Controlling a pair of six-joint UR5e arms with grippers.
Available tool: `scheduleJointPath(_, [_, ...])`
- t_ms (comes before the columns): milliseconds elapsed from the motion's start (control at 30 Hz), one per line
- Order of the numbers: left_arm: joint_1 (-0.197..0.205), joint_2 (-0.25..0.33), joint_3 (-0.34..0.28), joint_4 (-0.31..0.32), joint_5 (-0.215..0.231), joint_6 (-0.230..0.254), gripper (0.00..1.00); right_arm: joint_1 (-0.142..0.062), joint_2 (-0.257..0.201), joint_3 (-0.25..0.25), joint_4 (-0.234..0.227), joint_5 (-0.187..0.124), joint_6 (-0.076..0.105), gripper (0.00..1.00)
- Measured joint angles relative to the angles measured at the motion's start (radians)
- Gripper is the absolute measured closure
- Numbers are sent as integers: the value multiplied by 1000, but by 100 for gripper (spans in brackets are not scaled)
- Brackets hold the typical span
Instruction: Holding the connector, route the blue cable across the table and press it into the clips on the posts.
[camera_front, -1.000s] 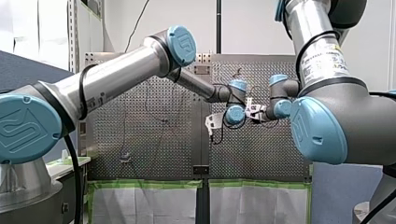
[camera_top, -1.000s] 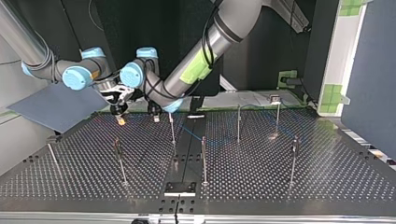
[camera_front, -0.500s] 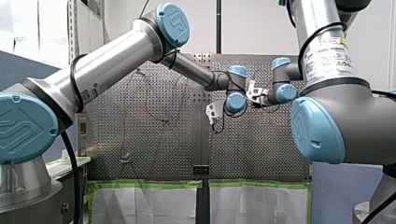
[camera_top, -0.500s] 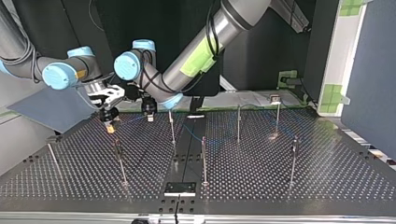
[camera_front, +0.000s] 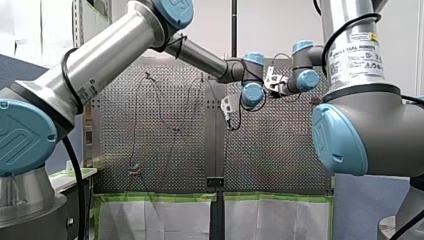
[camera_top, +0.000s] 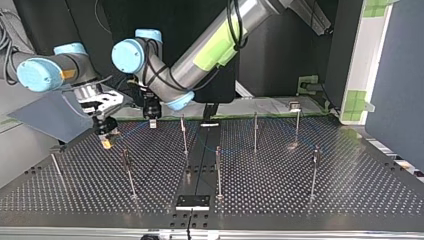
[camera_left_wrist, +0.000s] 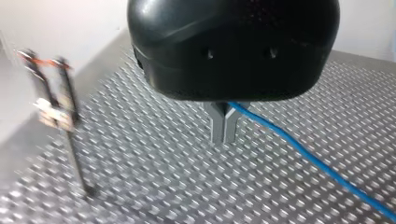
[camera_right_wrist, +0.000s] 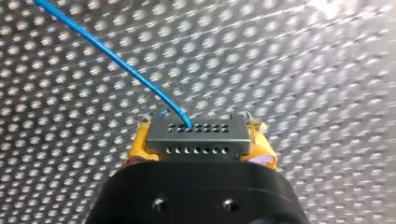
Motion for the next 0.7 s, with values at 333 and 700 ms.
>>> scheduleJointPath(333, [3, 94, 33, -10, 1, 26, 100, -1, -81, -8, 40, 9, 1, 100])
scheduleJointPath(700, [48, 112, 43, -1, 51, 33, 100, -1, -130, -30, 39, 4, 1, 100])
